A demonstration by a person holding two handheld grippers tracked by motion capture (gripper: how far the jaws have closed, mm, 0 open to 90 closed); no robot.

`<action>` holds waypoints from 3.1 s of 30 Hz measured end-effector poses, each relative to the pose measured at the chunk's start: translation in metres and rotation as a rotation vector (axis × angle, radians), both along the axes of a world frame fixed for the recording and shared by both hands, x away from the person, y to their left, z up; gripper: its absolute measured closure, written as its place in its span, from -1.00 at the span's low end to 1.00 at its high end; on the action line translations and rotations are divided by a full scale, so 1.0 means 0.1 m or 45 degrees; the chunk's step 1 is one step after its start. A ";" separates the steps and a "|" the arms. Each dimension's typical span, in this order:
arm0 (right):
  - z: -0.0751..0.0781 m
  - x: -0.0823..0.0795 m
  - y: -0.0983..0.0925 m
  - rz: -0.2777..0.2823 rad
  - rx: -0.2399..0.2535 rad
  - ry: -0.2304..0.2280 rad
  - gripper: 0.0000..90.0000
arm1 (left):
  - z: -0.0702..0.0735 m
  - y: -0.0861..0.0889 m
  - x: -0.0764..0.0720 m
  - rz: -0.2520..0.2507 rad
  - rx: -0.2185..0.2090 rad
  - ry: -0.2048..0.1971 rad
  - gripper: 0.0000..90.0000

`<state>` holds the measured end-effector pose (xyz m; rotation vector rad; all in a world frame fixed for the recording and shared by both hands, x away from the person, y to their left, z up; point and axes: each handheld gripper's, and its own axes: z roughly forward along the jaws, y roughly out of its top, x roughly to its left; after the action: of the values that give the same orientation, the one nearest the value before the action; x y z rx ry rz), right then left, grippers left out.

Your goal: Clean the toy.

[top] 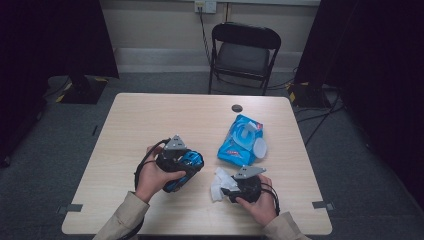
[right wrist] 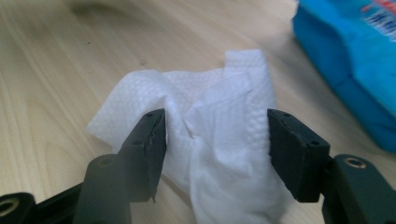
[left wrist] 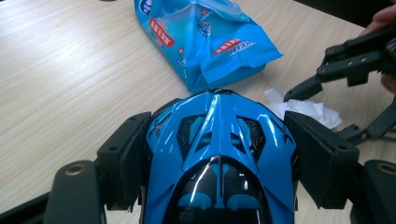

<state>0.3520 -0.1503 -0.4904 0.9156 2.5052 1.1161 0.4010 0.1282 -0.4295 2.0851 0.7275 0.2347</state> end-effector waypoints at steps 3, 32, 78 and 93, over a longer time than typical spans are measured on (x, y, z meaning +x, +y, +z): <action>0.02 -0.02 -0.02 -0.019 0.008 -0.011 -0.12 | 0.00 -0.01 -0.01 -0.006 -0.009 -0.001 -0.42; -0.04 -0.06 -0.17 -0.046 -0.053 0.020 0.27 | -0.03 -0.06 -0.03 -0.042 -0.016 0.005 -0.42; 0.71 0.58 0.26 0.111 0.345 0.049 0.86 | -0.01 -0.15 -0.09 -0.108 -0.042 -0.009 -0.42; 0.63 0.40 0.25 0.286 0.337 0.058 0.87 | -0.03 -0.11 -0.06 -0.080 -0.010 -0.022 -0.42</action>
<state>0.3916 -0.1257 -0.4271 0.7397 2.5891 1.5426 0.3951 0.1170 -0.4325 2.0927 0.6509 0.2144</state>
